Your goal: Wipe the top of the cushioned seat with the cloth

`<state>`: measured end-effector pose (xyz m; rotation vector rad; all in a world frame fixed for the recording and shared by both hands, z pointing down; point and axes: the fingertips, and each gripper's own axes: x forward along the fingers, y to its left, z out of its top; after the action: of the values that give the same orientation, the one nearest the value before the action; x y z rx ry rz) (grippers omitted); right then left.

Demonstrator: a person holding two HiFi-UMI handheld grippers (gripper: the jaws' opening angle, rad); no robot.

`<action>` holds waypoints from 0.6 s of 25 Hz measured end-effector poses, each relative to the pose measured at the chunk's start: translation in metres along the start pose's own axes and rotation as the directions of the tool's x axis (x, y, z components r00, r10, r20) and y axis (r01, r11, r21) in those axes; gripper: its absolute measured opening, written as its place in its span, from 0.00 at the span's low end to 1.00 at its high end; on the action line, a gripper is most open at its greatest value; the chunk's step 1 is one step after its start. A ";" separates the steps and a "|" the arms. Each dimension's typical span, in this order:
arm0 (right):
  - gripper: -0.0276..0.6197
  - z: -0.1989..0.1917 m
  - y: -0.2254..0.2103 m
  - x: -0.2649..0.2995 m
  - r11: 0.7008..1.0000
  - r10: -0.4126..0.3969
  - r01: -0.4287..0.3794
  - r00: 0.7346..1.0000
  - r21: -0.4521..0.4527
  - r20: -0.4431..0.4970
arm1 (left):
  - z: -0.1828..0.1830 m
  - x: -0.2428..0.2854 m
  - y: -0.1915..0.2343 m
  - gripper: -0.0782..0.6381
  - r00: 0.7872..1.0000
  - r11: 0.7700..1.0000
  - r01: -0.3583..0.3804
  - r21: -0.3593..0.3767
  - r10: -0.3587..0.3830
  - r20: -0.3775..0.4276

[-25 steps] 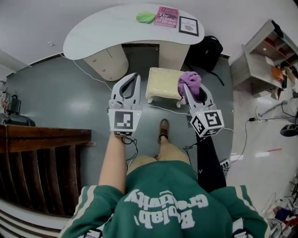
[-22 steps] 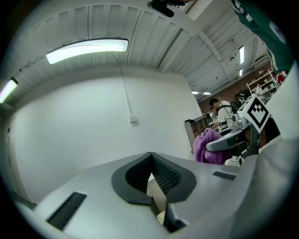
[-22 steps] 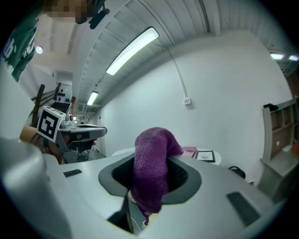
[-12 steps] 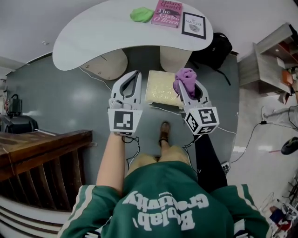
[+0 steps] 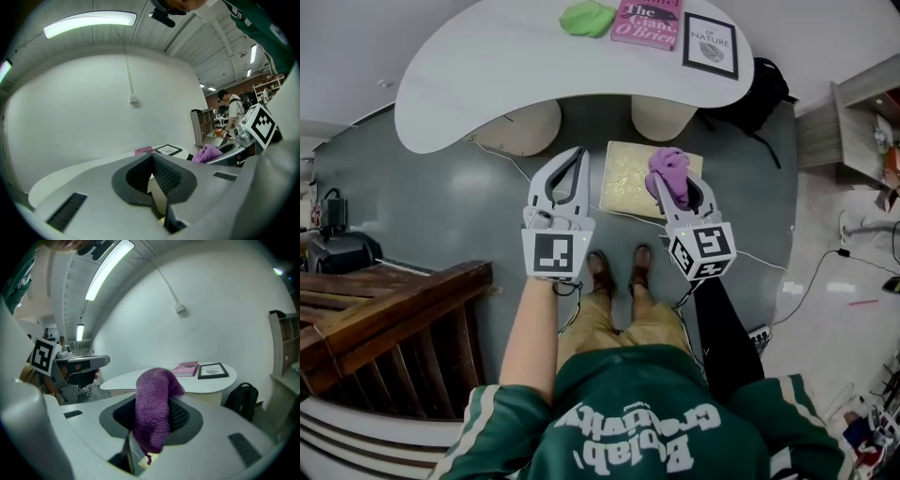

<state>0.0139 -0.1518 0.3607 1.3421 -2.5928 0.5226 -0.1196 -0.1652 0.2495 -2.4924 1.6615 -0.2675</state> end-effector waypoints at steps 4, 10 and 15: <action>0.24 -0.022 -0.001 0.025 1.000 -0.021 0.021 0.999 0.002 -0.038 | -0.024 0.016 0.015 0.13 1.000 1.000 0.017 0.001 -0.017 -0.008; 0.24 -0.051 -0.014 0.061 0.995 -0.090 0.093 0.992 0.024 -0.084 | -0.067 0.043 0.026 0.13 0.996 0.996 0.089 -0.014 -0.090 -0.011; 0.24 -0.080 -0.009 0.093 0.990 -0.131 0.136 0.983 0.034 -0.128 | -0.099 0.055 0.035 0.13 0.984 0.984 0.179 0.008 -0.179 0.002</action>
<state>-0.0332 -0.1963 0.4652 1.4354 -2.3845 0.6224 -0.1520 -0.2304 0.3424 -2.6382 1.4330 -0.2891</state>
